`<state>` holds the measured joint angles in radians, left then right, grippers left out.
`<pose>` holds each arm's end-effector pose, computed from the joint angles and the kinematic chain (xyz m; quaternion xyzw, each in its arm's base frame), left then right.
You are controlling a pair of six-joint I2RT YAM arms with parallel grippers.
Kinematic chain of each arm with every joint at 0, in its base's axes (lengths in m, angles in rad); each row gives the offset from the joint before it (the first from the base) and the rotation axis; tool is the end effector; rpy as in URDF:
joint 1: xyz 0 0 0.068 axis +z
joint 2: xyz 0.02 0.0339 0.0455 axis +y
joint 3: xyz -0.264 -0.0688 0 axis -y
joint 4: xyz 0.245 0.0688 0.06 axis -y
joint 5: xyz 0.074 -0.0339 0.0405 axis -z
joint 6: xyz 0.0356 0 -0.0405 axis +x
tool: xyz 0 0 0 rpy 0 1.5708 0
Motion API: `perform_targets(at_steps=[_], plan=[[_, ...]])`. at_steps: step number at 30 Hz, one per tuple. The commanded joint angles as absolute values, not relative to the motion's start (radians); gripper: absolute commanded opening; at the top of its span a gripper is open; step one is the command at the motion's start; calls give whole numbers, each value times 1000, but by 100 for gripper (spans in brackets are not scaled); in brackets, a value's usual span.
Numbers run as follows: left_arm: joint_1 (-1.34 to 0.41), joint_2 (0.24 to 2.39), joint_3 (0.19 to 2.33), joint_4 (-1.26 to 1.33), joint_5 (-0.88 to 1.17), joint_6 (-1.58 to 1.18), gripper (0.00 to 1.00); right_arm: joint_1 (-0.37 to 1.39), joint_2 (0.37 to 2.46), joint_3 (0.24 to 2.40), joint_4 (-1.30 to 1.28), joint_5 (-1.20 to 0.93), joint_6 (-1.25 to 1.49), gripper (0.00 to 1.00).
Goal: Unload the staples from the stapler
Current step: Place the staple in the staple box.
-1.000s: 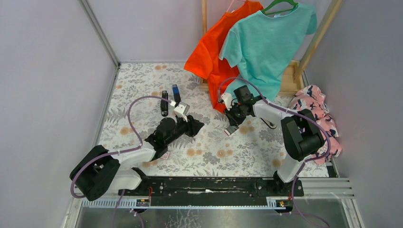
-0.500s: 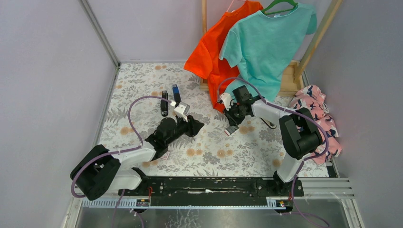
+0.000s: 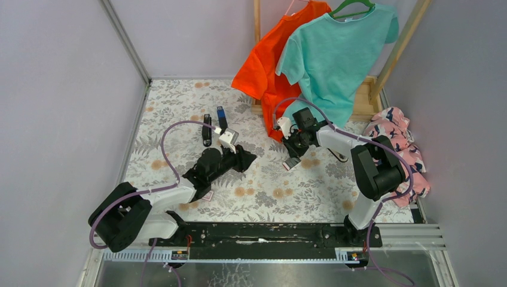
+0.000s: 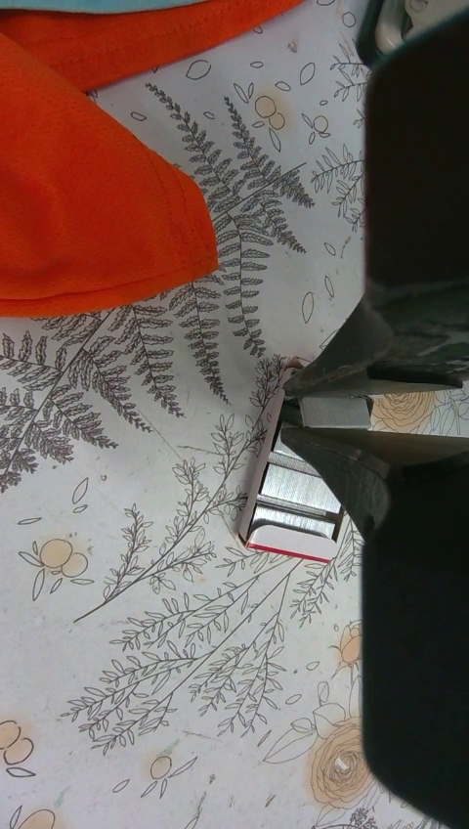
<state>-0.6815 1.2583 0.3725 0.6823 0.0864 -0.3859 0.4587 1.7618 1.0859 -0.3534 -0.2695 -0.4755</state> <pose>0.1903 -0.1583 0.1908 0.1410 0.7621 -0.3498 0.5262 0.3138 0.1655 0.1734 -0.4620 0.8364 0.1272 0.2661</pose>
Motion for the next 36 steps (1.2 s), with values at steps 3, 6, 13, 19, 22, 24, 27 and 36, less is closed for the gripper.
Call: perform_targets(at_steps=[3, 6, 13, 19, 22, 24, 27, 36], plan=[[-675, 1248, 356, 741, 89, -368, 42, 471, 1747, 1101, -350, -240, -493, 22], [-675, 1255, 357, 744, 92, -368, 42, 471, 1743, 1096, -346, -235, -497, 21], [-676, 1300, 357, 805, 161, -378, 43, 474, 1718, 1099, -370, -275, -496, 24], [-675, 1276, 351, 802, 156, -371, 43, 470, 1708, 1106, -402, -289, -487, 26], [-675, 1270, 346, 800, 154, -371, 43, 465, 1706, 1106, -406, -290, -481, 27], [-675, 1270, 345, 802, 153, -371, 43, 461, 1704, 1107, -408, -294, -479, 28], [-675, 1270, 346, 803, 155, -373, 43, 450, 1704, 1107, -415, -305, -475, 29], [-675, 1270, 353, 800, 154, -370, 43, 417, 1716, 1115, -441, -351, -472, 31]])
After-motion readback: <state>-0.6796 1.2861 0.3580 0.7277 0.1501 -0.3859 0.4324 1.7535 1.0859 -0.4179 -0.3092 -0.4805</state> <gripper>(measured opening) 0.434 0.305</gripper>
